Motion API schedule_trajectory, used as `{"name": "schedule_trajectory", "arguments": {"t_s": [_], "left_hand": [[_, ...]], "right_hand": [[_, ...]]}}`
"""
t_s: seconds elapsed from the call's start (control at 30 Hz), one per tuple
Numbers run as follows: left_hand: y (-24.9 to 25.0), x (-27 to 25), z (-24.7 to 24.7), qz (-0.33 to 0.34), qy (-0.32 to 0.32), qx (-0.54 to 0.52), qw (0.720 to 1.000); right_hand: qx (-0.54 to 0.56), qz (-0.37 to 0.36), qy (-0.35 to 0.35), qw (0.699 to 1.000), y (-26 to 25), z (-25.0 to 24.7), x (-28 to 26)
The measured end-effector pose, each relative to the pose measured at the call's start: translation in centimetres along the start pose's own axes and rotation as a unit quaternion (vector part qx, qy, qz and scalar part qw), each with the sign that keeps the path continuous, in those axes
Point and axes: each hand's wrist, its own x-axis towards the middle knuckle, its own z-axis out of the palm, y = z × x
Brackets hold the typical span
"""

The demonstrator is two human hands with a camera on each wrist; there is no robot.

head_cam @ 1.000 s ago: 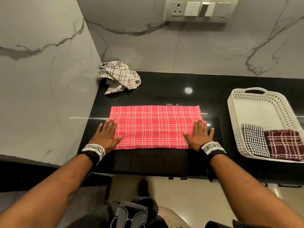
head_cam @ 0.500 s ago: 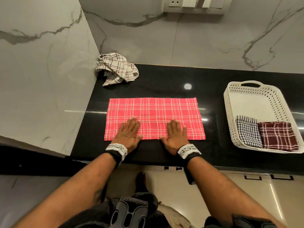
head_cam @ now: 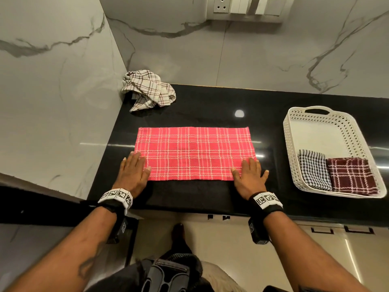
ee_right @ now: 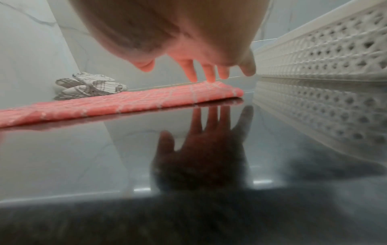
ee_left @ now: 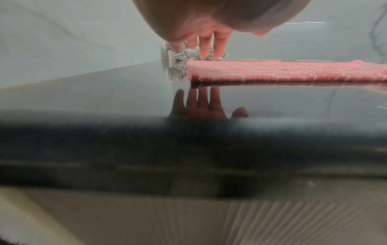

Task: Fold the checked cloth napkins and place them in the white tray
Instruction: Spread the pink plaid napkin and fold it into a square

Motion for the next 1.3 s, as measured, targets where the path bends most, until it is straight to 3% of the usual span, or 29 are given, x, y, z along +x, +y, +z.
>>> {"name": "schedule_trajectory", "arguments": {"t_s": [0.1, 0.17, 0.23, 0.37, 0.53, 0.77, 0.97, 1.03, 1.1, 1.3], "left_hand": [[1.1, 1.8, -0.7, 0.053, 0.049, -0.005, 0.997], [1.5, 3.5, -1.0, 0.072, 0.038, 0.014, 0.997], [1.3, 4.8, -1.3, 0.059, 0.033, 0.026, 0.997], [0.3, 6.6, -2.0, 0.057, 0.082, 0.054, 0.994], [0.7, 6.8, -2.0, 0.148, 0.092, 0.059, 0.983], [5.2, 4.7, 0.5, 0.284, -0.017, 0.01, 0.958], [9.6, 3.1, 2.4, 0.41, -0.055, 0.015, 0.91], [9.8, 2.8, 2.3, 0.416, -0.045, 0.006, 0.908], [9.5, 2.7, 2.0, 0.404, -0.014, -0.013, 0.914], [7.0, 0.7, 2.1, 0.281, 0.059, -0.055, 0.956]], "right_hand": [[0.014, -0.027, 0.06, 0.998, -2.1, -0.4, 0.9], [0.009, -0.037, 0.052, 0.998, -3.1, -0.4, 1.8], [-0.01, -0.001, 0.049, 0.999, -3.6, -0.3, 2.8], [-0.051, 0.059, 0.04, 0.996, -5.1, -1.5, 6.1], [-0.091, 0.06, -0.002, 0.994, -8.1, -3.8, 12.6], [-0.116, -0.008, -0.05, 0.992, -13.4, -5.2, 19.6], [-0.08, -0.076, -0.128, 0.986, -16.0, -6.0, 22.7], [-0.052, -0.075, -0.124, 0.988, -15.7, -6.8, 22.2], [-0.017, -0.067, -0.076, 0.995, -14.5, -7.3, 20.6], [-0.006, -0.104, -0.043, 0.994, -7.4, -5.1, 8.9]]}}
